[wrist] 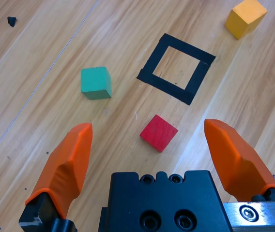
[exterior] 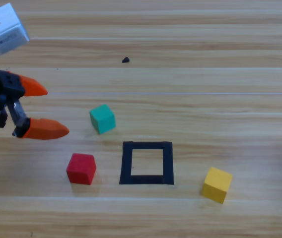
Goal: Stack the blocks in the rectangular block: red at the bottom, yellow in the middle, green on top
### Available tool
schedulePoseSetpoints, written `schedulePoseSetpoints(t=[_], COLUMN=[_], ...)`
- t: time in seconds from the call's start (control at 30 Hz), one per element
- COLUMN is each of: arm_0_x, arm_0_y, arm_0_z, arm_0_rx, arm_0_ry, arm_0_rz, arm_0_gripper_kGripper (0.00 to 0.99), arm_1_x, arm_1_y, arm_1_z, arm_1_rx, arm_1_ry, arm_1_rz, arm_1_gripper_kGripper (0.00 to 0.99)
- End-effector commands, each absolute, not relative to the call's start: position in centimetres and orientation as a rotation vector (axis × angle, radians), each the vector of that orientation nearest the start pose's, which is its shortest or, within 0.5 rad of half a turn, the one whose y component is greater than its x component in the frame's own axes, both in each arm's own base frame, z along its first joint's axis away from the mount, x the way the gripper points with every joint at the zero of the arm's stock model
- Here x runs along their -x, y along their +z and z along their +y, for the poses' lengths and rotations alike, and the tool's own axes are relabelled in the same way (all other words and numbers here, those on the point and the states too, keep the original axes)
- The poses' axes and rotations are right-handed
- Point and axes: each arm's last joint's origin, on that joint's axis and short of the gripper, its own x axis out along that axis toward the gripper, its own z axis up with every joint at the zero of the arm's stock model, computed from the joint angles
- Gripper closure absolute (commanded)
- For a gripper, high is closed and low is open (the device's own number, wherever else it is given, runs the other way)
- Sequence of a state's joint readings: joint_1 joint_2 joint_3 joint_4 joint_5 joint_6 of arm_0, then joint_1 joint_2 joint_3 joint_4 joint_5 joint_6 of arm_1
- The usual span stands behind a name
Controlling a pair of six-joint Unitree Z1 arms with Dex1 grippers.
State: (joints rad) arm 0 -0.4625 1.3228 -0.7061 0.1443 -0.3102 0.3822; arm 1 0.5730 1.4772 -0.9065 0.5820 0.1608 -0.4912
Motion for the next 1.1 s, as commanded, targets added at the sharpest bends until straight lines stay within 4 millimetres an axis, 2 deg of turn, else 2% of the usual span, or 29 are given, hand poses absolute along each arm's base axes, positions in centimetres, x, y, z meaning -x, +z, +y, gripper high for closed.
schedulePoseSetpoints(t=[0.03, 0.37, 0.53, 0.63, 0.77, 0.93, 1.03, 1.1], arm_0_x=[-17.9, -17.9, -18.1, -18.9, -20.9, -24.5, -26.7, -26.4], arm_0_y=[27.7, 27.6, 27.8, 28.5, 30.0, 31.2, 31.4, 31.0], arm_0_z=[-10.1, -10.0, -9.9, -10.3, -11.0, -12.0, -13.2, -14.5], arm_0_rx=[-0.396, -0.394, -0.419, -0.482, -0.532, -0.453, -0.318, -0.270], arm_0_ry=[-0.869, -0.865, -0.862, -0.881, -0.857, -0.690, -0.582, -0.535], arm_0_rz=[0.645, 0.647, 0.622, 0.570, 0.565, 0.766, 0.948, 0.991], arm_0_gripper_kGripper=[0.000, 0.000, 0.000, 0.000, 0.000, 0.000, 0.000, 0.001], arm_1_x=[-19.2, -19.2, -18.1, -17.6, -19.8, -22.2, -23.3, -23.8], arm_1_y=[26.5, 26.7, 26.3, 26.8, 26.5, 24.8, 24.8, 25.5], arm_1_z=[13.9, 14.2, 16.5, 18.4, 21.5, 24.2, 24.9, 24.9], arm_1_rx=[0.684, 0.710, 0.818, 0.882, 0.915, 0.918, 0.891, 0.848], arm_1_ry=[0.944, 0.968, 1.070, 1.133, 1.172, 1.167, 1.050, 0.906], arm_1_rz=[0.999, 0.981, 0.965, 0.978, 1.089, 1.163, 1.184, 1.188], arm_1_gripper_kGripper=[0.000, 0.001, 0.002, 0.002, 0.002, 0.002, 0.001, 0.000])
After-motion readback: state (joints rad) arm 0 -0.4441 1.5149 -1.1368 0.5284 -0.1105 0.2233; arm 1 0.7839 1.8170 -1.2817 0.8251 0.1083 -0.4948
